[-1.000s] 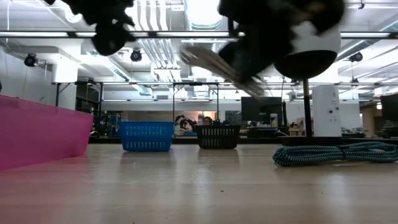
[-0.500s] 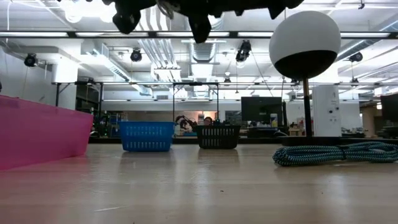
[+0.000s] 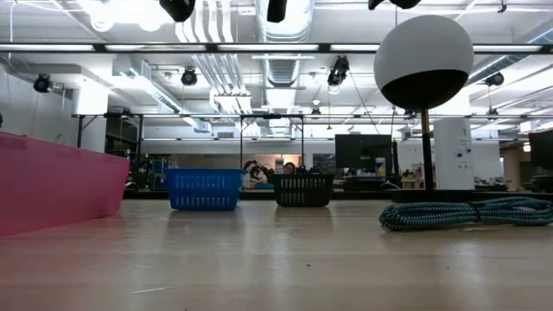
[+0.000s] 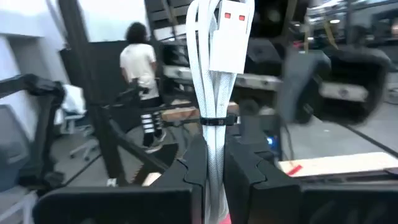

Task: Pick and place items into bin
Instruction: Put the white charger cable into the pink bin

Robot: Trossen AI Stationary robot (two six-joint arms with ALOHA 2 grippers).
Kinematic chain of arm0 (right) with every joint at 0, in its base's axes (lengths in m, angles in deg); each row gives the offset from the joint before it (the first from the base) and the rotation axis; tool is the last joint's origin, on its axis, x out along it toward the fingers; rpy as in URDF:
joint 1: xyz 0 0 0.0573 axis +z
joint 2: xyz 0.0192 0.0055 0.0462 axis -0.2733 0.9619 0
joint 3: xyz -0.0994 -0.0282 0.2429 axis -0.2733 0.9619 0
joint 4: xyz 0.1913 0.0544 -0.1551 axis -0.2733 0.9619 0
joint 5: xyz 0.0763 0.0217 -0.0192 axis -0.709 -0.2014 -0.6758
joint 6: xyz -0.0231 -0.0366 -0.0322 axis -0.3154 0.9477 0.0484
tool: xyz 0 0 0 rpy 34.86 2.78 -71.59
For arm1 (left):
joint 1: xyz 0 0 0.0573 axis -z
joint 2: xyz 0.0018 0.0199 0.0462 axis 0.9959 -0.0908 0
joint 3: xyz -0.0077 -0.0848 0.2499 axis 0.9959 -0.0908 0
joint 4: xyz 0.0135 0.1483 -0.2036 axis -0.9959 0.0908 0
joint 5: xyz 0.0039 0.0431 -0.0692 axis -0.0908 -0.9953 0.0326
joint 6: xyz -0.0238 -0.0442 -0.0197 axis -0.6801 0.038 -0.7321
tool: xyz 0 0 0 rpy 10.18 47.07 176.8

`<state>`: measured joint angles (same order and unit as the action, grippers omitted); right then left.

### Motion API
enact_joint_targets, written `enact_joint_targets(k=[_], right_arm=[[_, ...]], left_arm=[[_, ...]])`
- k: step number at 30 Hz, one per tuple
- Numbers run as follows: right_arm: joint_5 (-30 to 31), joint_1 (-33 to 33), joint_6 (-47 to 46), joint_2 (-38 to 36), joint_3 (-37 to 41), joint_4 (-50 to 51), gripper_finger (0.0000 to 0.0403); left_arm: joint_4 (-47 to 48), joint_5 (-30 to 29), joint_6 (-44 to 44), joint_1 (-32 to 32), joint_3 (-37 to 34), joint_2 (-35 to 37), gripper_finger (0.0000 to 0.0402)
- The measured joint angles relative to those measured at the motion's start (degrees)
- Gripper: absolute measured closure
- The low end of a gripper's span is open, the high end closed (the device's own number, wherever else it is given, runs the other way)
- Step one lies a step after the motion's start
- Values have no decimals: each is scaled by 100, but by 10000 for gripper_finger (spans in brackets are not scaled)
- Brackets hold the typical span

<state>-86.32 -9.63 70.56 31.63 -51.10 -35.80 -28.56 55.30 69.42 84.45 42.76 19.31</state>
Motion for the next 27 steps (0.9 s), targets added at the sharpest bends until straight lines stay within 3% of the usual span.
enact_joint_targets(k=[7,20,27], right_arm=[[459,2,-31,2,4,93,385],[491,-1,-31,4,4,267,385],[486,-1,-24,4,4,365,385]], left_arm=[[-656,103,-2,-4,0,-55,264],[-1225,94,-11,-2,-9,-518,266],[-1231,72,1,-2,-9,-588,327]])
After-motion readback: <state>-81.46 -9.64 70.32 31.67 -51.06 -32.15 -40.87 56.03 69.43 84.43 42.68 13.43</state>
